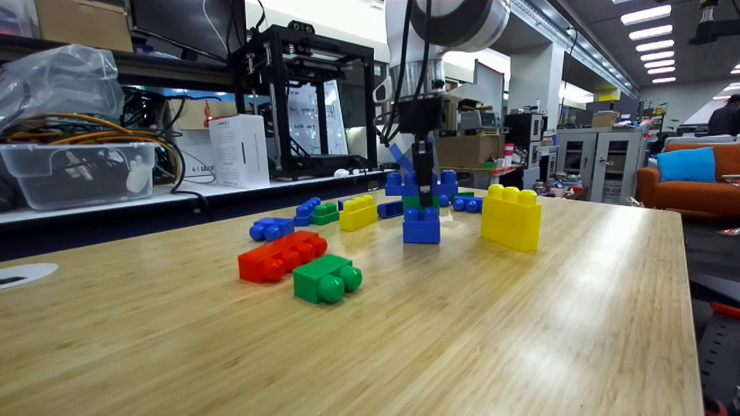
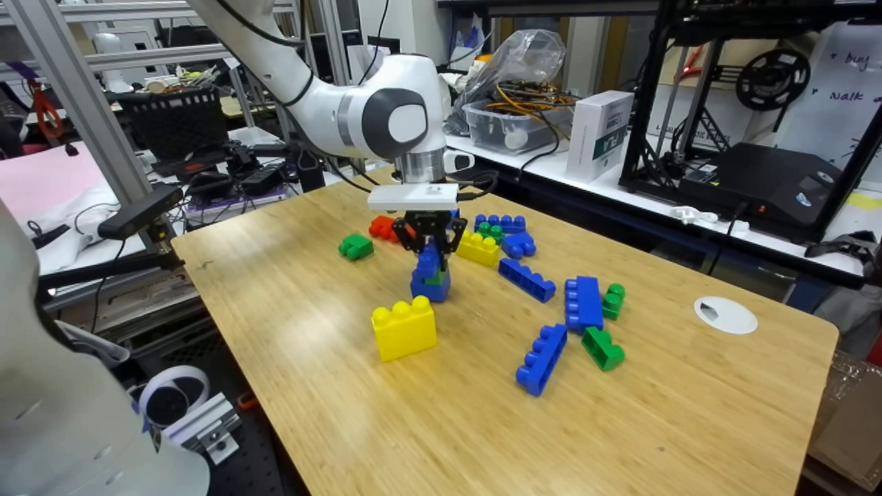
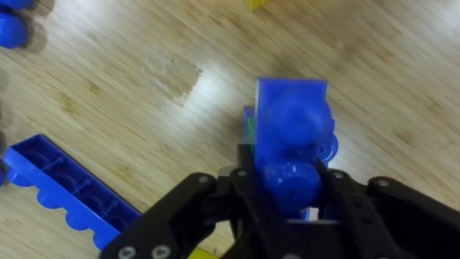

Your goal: Pick up the blue and green object, move it to the right side of the table, then pick up the green object on the far right of the table and put it on the blue and green object

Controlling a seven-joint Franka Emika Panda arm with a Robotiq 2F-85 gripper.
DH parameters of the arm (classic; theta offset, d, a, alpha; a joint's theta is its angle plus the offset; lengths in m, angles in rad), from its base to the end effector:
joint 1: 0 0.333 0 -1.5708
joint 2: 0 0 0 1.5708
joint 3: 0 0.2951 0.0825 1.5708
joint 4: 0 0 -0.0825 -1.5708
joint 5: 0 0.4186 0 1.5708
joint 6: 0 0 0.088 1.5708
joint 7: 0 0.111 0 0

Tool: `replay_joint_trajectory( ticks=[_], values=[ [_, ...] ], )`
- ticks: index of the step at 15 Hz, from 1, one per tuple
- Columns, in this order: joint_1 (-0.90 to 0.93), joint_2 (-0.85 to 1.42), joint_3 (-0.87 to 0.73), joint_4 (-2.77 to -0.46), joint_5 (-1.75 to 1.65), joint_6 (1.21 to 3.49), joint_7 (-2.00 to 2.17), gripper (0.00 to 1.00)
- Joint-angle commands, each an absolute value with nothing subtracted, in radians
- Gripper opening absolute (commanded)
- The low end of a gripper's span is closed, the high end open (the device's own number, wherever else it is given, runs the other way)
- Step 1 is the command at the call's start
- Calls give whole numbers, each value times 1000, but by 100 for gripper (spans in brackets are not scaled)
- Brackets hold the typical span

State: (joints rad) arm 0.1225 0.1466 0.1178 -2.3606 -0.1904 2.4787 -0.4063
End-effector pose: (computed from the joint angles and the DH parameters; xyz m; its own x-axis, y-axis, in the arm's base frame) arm 0.5087 0.1263 0.2117 0.6988 0.7121 -0.0684 0.7153 -0.6948 0.0745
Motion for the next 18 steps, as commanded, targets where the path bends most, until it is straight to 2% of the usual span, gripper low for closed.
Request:
replay_joint_trajectory(
  ticks=[1, 10, 18],
  values=[
    [99, 151, 105, -2378, -201, 2530, -391, 11],
    [10, 145, 84, -2396, -52, 2601, -483, 11],
    [5, 150, 86, -2402, 15, 2599, -512, 11]
  ],
)
